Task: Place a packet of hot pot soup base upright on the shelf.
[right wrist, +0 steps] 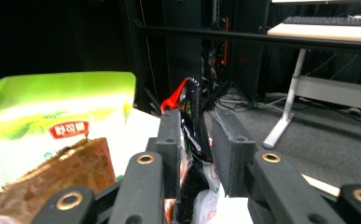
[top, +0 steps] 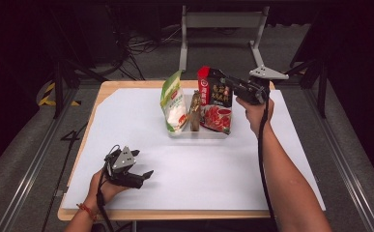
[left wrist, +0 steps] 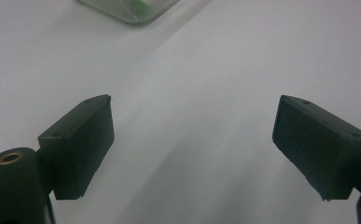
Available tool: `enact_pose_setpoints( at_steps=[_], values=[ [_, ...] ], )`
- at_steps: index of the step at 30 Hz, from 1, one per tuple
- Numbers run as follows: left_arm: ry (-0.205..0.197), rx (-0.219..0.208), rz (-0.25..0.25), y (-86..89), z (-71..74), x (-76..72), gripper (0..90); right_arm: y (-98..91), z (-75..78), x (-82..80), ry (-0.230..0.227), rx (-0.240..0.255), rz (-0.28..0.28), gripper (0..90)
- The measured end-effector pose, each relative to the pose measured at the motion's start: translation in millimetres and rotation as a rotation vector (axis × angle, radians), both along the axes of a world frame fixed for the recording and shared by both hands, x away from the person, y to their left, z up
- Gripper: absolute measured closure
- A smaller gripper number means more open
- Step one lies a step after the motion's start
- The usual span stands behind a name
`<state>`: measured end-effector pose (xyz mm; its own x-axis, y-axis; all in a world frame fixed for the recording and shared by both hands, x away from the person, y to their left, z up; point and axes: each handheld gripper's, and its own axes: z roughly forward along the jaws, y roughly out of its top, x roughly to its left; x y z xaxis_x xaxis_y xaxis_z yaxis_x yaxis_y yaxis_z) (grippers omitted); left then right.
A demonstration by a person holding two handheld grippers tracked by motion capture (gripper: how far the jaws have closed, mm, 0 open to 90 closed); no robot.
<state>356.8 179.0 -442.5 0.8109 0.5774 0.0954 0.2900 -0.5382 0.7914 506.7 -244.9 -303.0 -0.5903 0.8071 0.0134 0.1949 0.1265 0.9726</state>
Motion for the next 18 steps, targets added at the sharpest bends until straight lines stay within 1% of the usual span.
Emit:
enact_pose_setpoints(
  at_steps=[3,7,9,10,11,12,13,14,15,16,18],
  values=[
    [0.004,0.000,0.001,0.2,-0.1,-0.2,13.4,-3.0,0.4,0.5,0.011,-0.006,-0.011,69.2],
    [0.000,0.000,0.000,0.1,-0.1,0.1,13.4,-5.1,-0.1,2.4,0.024,-0.018,-0.028,58.9],
    [0.001,0.001,0.001,-0.1,-0.3,0.3,13.4,-6.0,-0.7,4.1,0.038,-0.013,-0.034,53.0],
    [0.005,0.000,0.001,0.0,-0.5,0.2,13.4,-6.1,-1.2,5.4,0.046,-0.010,-0.046,45.5],
    [0.005,0.000,0.001,0.0,-0.5,0.2,13.4,-6.1,-1.2,5.4,0.046,-0.010,-0.046,45.5],
    [0.006,0.000,0.001,0.0,-0.6,0.3,13.4,-6.5,-2.2,7.2,0.055,-0.004,-0.058,42.7],
    [0.004,0.000,0.000,-0.1,-0.6,0.4,13.4,-6.9,-5.3,10.4,0.084,0.012,-0.035,40.7],
    [0.004,0.001,-0.001,0.0,-0.5,0.3,13.4,-6.3,-7.1,12.0,0.102,0.013,-0.028,39.7],
    [0.004,0.000,-0.001,0.0,-0.5,0.3,13.4,-6.3,-7.1,12.0,0.102,0.013,-0.028,39.7],
    [0.005,0.000,-0.002,0.0,-0.7,0.3,13.4,-5.7,-11.1,15.9,0.137,0.022,-0.004,38.9],
    [0.006,0.001,-0.004,0.1,-0.8,0.3,13.4,-4.4,-14.4,19.8,0.167,0.016,0.014,36.9]
  ],
)
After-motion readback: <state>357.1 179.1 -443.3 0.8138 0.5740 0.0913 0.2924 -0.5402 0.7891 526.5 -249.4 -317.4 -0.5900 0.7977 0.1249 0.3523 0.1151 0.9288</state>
